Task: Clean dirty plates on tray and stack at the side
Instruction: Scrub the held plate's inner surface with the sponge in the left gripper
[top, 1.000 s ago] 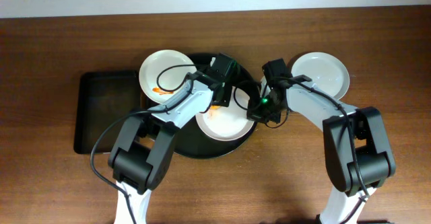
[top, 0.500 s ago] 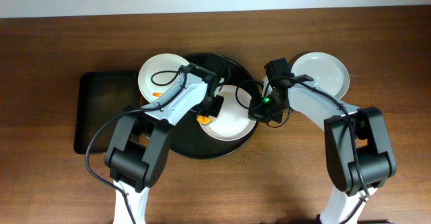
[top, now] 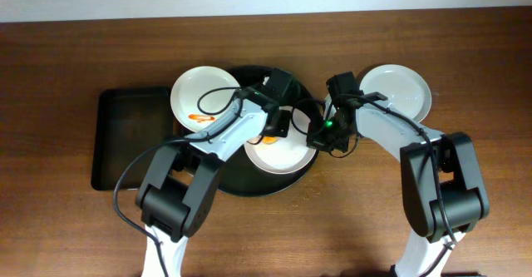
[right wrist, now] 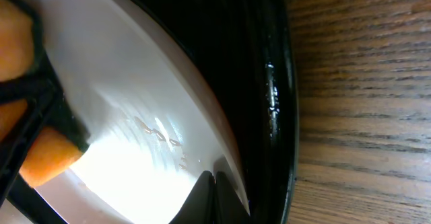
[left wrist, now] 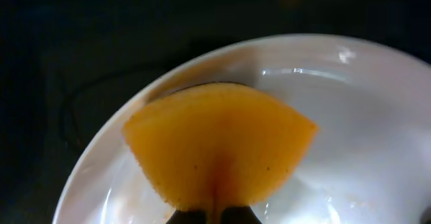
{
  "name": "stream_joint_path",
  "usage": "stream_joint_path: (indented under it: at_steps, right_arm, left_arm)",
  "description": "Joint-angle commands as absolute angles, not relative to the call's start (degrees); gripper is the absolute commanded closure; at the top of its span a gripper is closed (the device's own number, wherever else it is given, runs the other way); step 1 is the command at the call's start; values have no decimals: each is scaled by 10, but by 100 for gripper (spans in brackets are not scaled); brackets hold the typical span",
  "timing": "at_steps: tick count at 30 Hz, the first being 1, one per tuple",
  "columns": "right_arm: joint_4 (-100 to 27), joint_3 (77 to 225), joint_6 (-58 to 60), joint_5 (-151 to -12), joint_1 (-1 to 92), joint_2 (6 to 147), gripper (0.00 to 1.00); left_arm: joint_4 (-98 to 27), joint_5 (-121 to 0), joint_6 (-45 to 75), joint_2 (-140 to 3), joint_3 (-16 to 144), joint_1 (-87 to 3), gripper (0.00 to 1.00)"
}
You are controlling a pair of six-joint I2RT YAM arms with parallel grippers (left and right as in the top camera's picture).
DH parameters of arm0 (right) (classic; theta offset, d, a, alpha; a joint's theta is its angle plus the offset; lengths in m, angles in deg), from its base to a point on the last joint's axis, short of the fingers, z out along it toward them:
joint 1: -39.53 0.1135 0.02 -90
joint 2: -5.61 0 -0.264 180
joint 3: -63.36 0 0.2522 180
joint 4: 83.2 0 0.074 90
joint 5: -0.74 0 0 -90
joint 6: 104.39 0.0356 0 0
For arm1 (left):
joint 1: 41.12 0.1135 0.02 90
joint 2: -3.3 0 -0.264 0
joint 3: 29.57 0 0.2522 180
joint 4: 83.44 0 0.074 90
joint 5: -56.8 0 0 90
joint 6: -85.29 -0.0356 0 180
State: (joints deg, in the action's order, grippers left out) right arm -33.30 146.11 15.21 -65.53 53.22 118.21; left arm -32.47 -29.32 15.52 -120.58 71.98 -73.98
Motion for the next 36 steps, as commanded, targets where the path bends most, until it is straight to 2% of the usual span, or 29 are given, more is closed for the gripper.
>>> stream_joint_path:
  at_steps: [1,4,9,12,15,22,26,31,33,36]
  right_arm:
    - [-320,1440,157,-704,519,1196,96]
    - [-324,1440,157,-704,519,1196,96]
    - [-327,1440,156,-704,519,1196,96]
    - [-328,1440,148,-704,519,1196,96]
    - [-331,1440,146,-705,519,1196,96]
    - [-331,1440,146,-705,519,1196,96]
    - [-331,1440,146,-704,519,1196,96]
    - [-331,1440,146,-704,519,1196,96]
    - [-330,1440,146,-704,519,1196,96]
    - [-331,1440,146,-704,519,1196,96]
  left_arm:
    - [-302,-309,191,-1283,678,-744,100]
    - [-226,-377,191,-1283,678,-744,100]
    - [-184,-349,204,-1283,678,-742,100]
    - [-217,-243,212,-1283,678,-738,100]
    - [-241,-206,210,-1283,678,-736,100]
    - [-351,-123,104,-1283,678,-736,100]
    - [-445,-124,42,-1283,678,-736,100]
    - [-495,-127,-20,-1283,678,-736,100]
    - [-480,-172,-20,-1282,679,-736,100]
    - [-394,-193,-20,-1281,681,-736,100]
